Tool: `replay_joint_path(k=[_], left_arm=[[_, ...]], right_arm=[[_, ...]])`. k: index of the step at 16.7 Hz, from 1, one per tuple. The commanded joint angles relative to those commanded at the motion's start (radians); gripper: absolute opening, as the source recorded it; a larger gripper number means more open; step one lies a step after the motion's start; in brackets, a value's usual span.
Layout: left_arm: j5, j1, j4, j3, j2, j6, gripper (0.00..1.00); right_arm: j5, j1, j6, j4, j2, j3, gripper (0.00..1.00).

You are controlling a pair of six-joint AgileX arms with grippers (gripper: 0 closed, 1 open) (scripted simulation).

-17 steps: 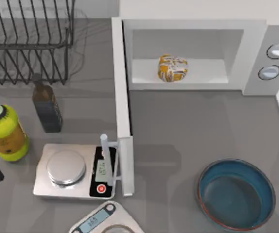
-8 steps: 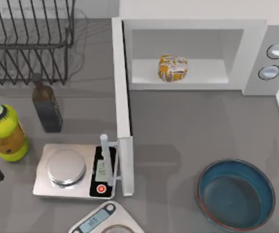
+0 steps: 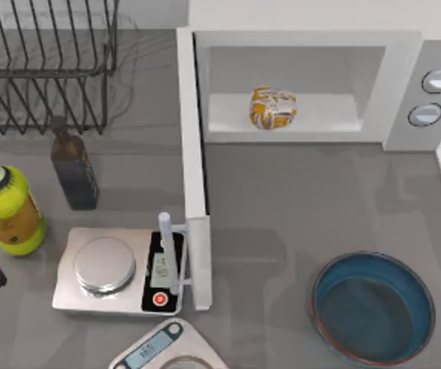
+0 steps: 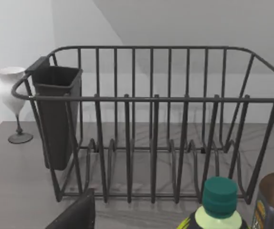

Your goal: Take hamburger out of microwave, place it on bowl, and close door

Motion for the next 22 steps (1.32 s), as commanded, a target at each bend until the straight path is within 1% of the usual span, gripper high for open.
replay_joint_path(k=[9, 14, 18, 22], left_arm=[[0.000, 0.000, 0.000, 0.000, 0.000, 0.000, 1.00], [0.000, 0.000, 0.000, 0.000, 0.000, 0.000, 1.00], [0.000, 0.000, 0.000, 0.000, 0.000, 0.000, 1.00], [0.000, 0.000, 0.000, 0.000, 0.000, 0.000, 1.00]], right_arm=[[0.244, 0.240, 0.108, 0.321, 0.975, 0.496, 1.00], [0.364, 0.344, 0.164, 0.451, 1.430, 0.727, 1.00], [0.429, 0.390, 0.194, 0.506, 1.666, 0.843, 1.00], [0.450, 0.403, 0.203, 0.521, 1.741, 0.879, 1.00]])
